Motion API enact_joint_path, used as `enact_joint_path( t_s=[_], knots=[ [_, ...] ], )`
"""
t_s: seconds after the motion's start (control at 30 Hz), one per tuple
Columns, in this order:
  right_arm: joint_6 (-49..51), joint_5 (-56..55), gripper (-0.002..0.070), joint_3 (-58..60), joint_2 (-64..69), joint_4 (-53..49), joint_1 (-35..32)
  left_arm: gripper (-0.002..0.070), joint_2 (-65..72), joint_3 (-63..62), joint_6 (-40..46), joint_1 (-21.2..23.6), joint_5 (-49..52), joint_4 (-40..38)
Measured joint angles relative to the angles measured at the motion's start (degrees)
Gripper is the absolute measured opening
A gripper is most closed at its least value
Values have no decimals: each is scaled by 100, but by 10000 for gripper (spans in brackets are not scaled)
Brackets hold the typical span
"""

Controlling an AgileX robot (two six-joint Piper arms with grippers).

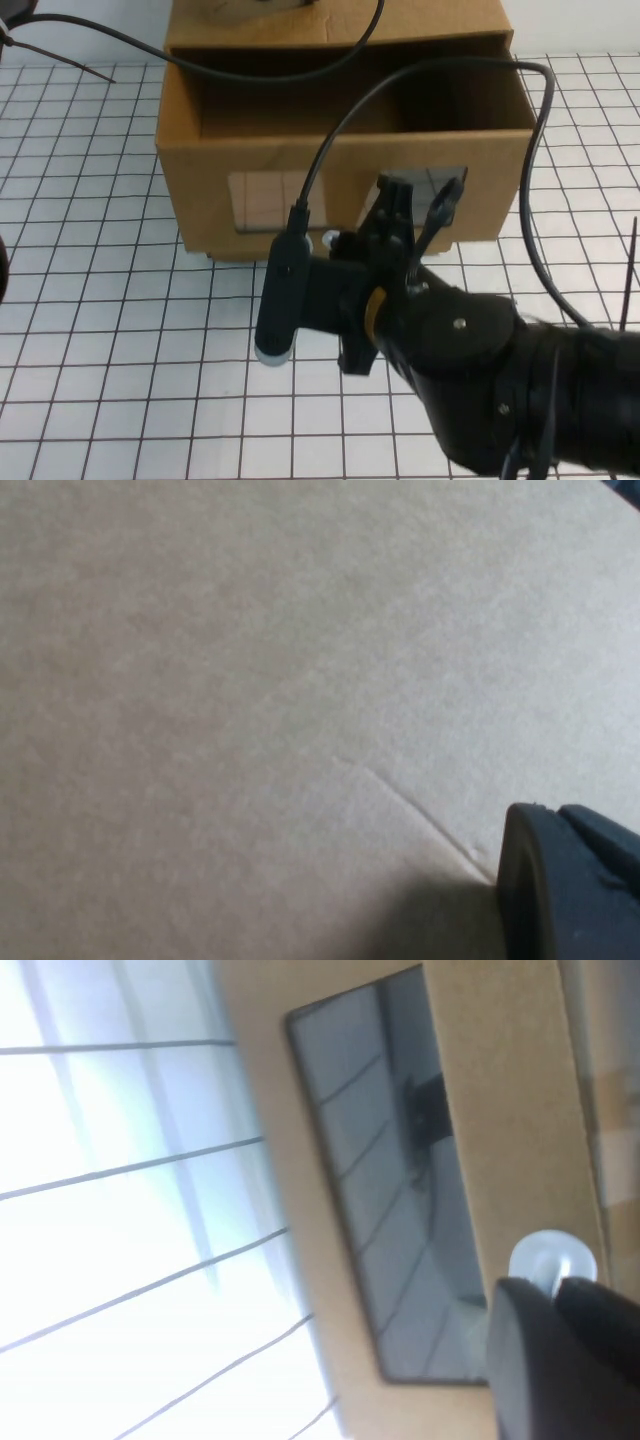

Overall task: Open the shoe box
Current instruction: 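Pull the top drawer of the cardboard box fully open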

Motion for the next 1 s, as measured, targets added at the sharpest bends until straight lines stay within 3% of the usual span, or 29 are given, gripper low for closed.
enact_joint_path(
  t_s=[0.57, 1.0],
  knots=[
    [-78, 1128, 4, 331, -384, 1336, 1310, -3, 0, 0, 0, 0, 0, 0],
    [-74, 1354, 14, 331, -406, 1947, 1440, -3, 0, 0, 0, 0, 0, -35]
  ],
)
